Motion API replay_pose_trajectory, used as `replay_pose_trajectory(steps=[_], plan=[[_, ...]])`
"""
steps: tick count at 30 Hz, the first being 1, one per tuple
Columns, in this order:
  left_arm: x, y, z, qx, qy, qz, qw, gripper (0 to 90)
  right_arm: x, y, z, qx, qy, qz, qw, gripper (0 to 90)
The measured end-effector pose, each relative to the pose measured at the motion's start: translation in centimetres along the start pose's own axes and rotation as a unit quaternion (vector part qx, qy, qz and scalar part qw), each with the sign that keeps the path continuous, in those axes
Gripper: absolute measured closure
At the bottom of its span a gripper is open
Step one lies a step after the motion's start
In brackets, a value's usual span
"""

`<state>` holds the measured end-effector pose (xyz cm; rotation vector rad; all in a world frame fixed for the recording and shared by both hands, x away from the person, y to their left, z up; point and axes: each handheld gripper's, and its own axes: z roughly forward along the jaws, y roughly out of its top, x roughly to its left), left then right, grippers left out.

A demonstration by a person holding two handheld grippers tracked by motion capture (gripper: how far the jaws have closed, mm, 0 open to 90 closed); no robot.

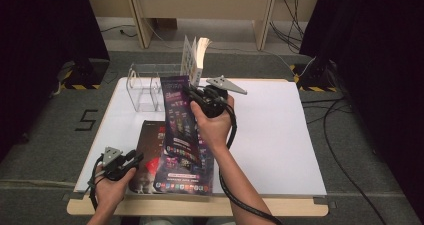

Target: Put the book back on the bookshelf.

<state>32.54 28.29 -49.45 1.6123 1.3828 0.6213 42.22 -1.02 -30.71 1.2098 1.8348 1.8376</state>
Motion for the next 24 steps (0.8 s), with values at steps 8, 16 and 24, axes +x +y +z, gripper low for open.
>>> replay_pose_trajectory(steps=[8, 16, 24], plan=[[0.0, 0.0, 0.0, -0.002, 0.000, 0.000, 1.0000, 62.9, 0.6, 0.6, 0.9, -0.024, -0.007, -0.021, 0.9995, 84.3], [0.0, 0.0, 0.1, 0.000, 0.000, 0.001, 1.0000, 62.8, 0.7, 0.9, 1.6, -0.032, -0.016, -0.032, 0.9989, 84.3], [-0.1, -0.1, 0.1, -0.003, 0.000, 0.001, 1.0000, 62.6, 0.8, 1.9, 1.9, -0.043, -0.020, -0.038, 0.9982, 84.3]])
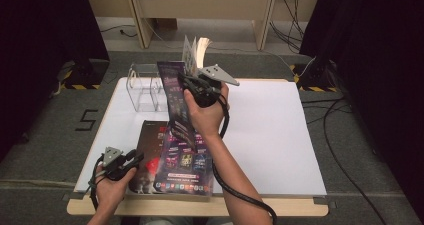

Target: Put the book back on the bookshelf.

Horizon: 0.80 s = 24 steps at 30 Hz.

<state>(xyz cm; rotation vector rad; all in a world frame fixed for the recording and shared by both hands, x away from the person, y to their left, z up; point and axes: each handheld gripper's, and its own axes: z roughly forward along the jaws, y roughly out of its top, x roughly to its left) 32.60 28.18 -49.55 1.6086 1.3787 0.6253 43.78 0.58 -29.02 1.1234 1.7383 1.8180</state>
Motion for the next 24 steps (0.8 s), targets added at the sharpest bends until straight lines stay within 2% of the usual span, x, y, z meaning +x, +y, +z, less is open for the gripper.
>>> replay_pose_trajectory(steps=[9, 18, 24], plan=[[0.0, 0.0, 0.0, -0.002, 0.000, -0.001, 1.0000, 62.5, 0.2, 1.0, 0.4, -0.013, 0.000, -0.003, 0.9999, 84.4], [0.0, -0.1, 0.0, 0.000, -0.001, 0.000, 1.0000, 62.4, 0.3, 1.0, 1.0, -0.014, -0.005, -0.001, 0.9999, 84.3], [-0.1, -0.1, 0.1, 0.000, -0.001, 0.001, 1.0000, 62.4, 0.1, 1.2, 2.1, -0.013, -0.009, -0.002, 0.9999, 84.3]])
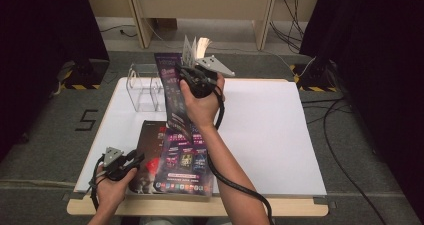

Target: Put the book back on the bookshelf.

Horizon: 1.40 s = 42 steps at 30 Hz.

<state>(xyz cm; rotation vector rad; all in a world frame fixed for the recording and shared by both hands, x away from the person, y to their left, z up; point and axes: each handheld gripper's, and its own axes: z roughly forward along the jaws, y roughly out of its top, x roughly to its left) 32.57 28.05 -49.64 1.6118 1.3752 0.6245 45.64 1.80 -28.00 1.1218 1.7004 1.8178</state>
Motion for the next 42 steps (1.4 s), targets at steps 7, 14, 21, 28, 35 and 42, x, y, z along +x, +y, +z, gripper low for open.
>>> replay_pose_trajectory(steps=[7, 14, 21, 28, 35, 42], plan=[[0.1, -0.1, 0.0, 0.002, 0.000, 0.001, 1.0000, 62.5, -0.3, 1.2, 1.9, -0.013, -0.005, -0.001, 0.9999, 84.3], [0.2, -0.1, 0.1, 0.001, 0.000, -0.002, 1.0000, 62.5, -0.5, 1.4, 3.9, -0.013, -0.013, -0.005, 0.9998, 84.3], [0.3, -0.1, 0.0, 0.000, 0.000, -0.003, 1.0000, 62.5, -0.4, 1.8, 5.7, -0.014, -0.019, -0.005, 0.9997, 84.3], [0.3, -0.1, 0.0, 0.000, -0.003, -0.002, 1.0000, 62.4, -0.3, 2.2, 7.9, -0.021, -0.031, -0.009, 0.9993, 84.3], [0.5, -0.1, -0.1, -0.001, -0.002, -0.004, 1.0000, 62.5, 0.0, 2.1, 9.4, -0.024, -0.038, -0.012, 0.9989, 84.2], [0.4, -0.2, 0.0, 0.000, -0.005, -0.004, 1.0000, 62.4, -0.2, 1.2, 10.6, -0.023, -0.053, -0.017, 0.9982, 84.2]])
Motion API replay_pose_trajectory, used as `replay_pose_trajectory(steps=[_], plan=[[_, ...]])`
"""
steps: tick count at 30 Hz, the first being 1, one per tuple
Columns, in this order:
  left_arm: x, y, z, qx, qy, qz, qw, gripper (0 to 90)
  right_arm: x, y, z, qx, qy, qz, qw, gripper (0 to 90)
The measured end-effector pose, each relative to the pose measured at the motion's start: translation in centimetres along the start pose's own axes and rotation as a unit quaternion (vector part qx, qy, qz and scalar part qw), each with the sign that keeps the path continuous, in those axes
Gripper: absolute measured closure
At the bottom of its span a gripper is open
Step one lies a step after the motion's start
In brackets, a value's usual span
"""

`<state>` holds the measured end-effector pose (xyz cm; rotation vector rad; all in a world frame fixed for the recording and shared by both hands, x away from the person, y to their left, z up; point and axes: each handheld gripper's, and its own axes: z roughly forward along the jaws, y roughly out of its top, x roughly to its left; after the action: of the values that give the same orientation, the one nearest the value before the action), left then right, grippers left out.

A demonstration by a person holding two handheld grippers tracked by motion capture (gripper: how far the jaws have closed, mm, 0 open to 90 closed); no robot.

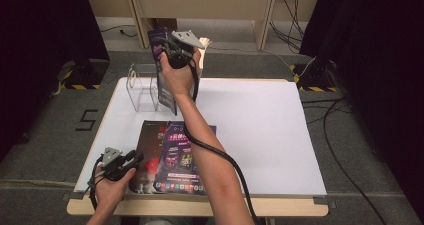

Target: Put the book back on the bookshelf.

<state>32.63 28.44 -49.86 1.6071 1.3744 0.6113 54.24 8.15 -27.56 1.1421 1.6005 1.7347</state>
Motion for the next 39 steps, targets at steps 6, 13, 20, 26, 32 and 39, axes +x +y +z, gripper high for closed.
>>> replay_pose_trajectory(steps=[6, 13, 20, 26, 32, 39], plan=[[-0.1, -0.1, 0.1, 0.002, -0.002, 0.002, 1.0000, 62.4, -0.6, -1.9, 0.8, 0.019, -0.016, -0.009, 0.9996, 84.1], [-0.2, -0.2, 0.3, 0.005, -0.006, 0.003, 1.0000, 62.3, -0.5, -2.7, 0.3, 0.023, -0.025, -0.022, 0.9992, 83.7], [-0.2, -0.2, 0.1, 0.003, -0.004, -0.001, 1.0000, 62.0, -0.8, -3.3, -1.8, 0.057, -0.045, -0.027, 0.9970, 81.1], [0.1, -0.2, 0.1, 0.004, -0.001, -0.007, 1.0000, 61.8, -1.9, -3.8, -4.0, 0.084, -0.047, -0.017, 0.9952, 79.2], [0.0, -0.2, 0.1, 0.004, -0.001, -0.008, 1.0000, 61.7, -3.0, -3.7, -5.0, 0.112, -0.025, 0.011, 0.9934, 73.6], [-0.1, -0.2, 0.1, 0.005, -0.004, -0.009, 0.9999, 61.6, -3.2, -2.7, -5.0, 0.150, -0.008, 0.016, 0.9886, 71.6]])
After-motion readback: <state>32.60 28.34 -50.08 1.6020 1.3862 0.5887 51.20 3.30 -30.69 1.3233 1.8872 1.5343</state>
